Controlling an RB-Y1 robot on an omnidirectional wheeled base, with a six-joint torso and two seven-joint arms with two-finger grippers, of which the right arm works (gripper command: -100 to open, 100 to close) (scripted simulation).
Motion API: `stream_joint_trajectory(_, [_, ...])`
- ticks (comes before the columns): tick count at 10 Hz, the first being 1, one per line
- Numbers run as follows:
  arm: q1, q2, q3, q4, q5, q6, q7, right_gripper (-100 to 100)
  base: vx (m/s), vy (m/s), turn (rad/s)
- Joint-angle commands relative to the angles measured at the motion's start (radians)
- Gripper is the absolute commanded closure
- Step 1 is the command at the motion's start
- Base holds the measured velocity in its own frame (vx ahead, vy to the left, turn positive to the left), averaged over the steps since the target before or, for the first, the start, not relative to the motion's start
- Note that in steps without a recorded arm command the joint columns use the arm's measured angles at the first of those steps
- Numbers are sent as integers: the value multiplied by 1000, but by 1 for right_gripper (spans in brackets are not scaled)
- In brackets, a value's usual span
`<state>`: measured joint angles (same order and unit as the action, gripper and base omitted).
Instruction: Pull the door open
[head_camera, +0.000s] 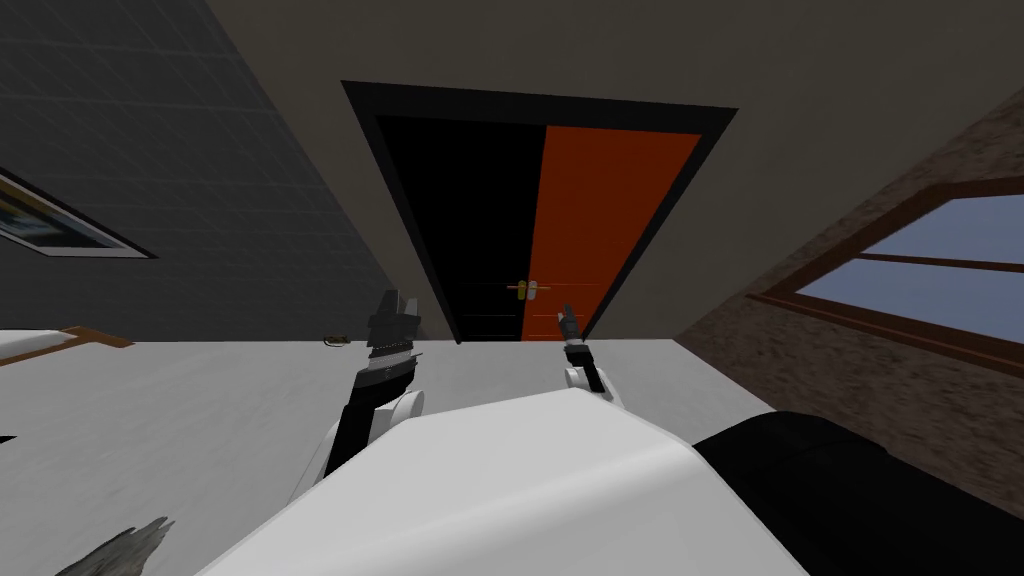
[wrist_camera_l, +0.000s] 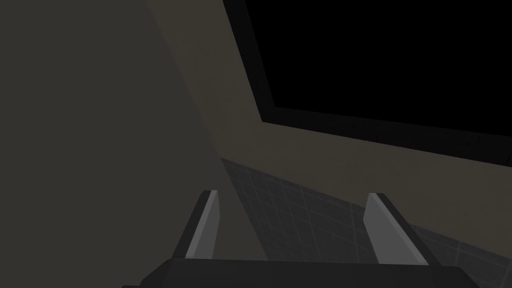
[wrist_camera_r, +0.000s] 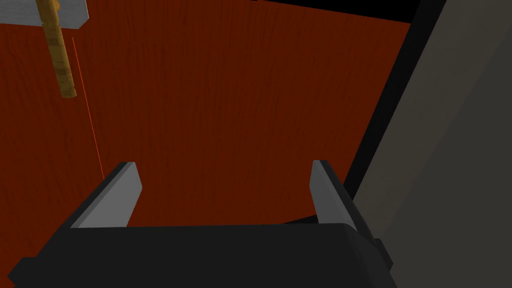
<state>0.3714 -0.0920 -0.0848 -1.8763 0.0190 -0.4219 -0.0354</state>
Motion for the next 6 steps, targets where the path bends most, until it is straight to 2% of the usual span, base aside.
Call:
stream_joint_trajectory(1, [-15,-7,-12,38,-5,11,-11,-100,89,-36,80])
stream_joint_trajectory(6, [-43,-23,-41,131,-18,41,-42,-100,102,-18,70])
